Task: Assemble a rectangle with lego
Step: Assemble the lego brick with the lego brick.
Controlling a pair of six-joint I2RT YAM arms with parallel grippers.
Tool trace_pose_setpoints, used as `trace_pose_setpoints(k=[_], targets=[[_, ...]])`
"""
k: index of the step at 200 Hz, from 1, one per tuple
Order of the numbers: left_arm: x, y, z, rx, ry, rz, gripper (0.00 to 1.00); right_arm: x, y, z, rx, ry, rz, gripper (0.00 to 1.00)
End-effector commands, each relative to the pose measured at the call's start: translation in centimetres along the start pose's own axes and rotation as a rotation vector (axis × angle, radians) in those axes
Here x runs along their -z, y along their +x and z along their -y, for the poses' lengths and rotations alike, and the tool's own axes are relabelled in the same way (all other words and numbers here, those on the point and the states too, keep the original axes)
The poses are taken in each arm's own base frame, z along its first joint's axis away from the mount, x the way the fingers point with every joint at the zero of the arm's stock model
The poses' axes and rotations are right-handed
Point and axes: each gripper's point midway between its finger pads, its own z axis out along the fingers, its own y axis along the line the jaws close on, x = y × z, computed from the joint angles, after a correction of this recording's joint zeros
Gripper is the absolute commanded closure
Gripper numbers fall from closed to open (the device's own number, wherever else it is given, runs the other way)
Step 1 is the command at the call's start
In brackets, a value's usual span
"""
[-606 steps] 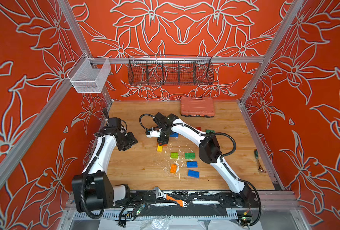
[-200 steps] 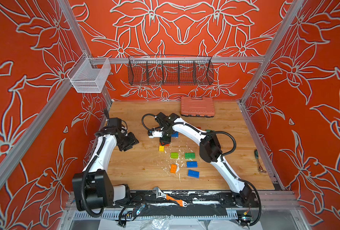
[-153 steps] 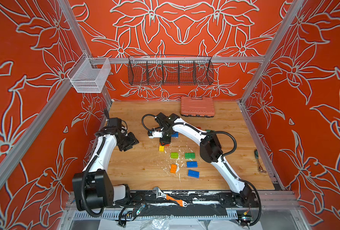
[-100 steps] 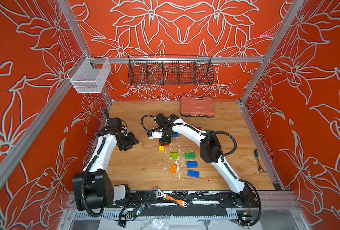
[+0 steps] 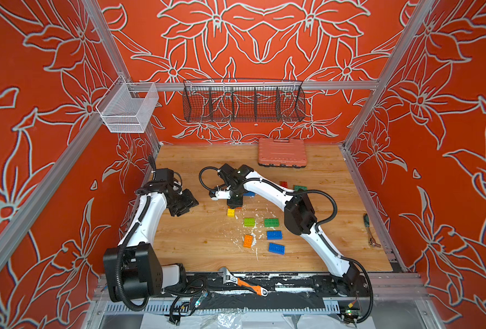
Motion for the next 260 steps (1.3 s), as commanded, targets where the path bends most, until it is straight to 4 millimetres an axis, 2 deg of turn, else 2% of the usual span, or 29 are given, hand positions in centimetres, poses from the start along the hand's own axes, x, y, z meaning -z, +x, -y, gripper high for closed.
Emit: trace_pose_setpoints(k=[1, 48, 87, 103, 124, 134, 165, 196, 221, 260], targets=[[0.5, 0.8, -0.4, 0.007, -0.01, 0.004, 0.5, -4.0, 2.0, -5.2, 0.039, -0.174, -0.123, 1.0], [0.9, 1.0, -0.3, 0.014, -0.006, 0.016, 0.5, -2.3, 0.7, -6.7, 0.037, -0.198, -0.092, 1.0], [1.1, 0.9, -0.1, 0.013, 0.002, 0.018, 0.5, -2.0, 0.0, -6.1, -0.01, -0.165, -0.073, 1.0], [1.1, 0.9, -0.1, 0.011, 0.002, 0.017, 0.5, -2.0, -0.3, -6.0, -0.018, -0.154, -0.064, 0.87], [1.2, 0.9, 0.0, 0.006, 0.003, 0.018, 0.49, -1.7, -0.6, -5.6, -0.019, -0.122, -0.052, 0.65], [1.3, 0.9, 0.0, 0.004, 0.004, 0.021, 0.49, -1.4, -0.8, -5.5, -0.018, -0.107, -0.045, 0.58], [1.6, 0.9, 0.2, -0.001, 0.009, 0.031, 0.46, -0.4, -1.3, -5.1, -0.018, -0.082, -0.02, 0.5], [1.7, 0.8, 0.0, 0.002, -0.004, 0.033, 0.45, 0.5, -1.4, -4.4, -0.031, -0.034, -0.023, 0.47], [1.5, 0.6, -0.2, 0.004, -0.02, 0.026, 0.45, 2.4, -1.9, -4.2, -0.059, -0.022, 0.014, 0.47], [-0.1, -0.2, 0.2, 0.051, 0.021, -0.01, 0.47, 7.8, -1.8, -3.0, -0.135, 0.017, 0.105, 0.48]])
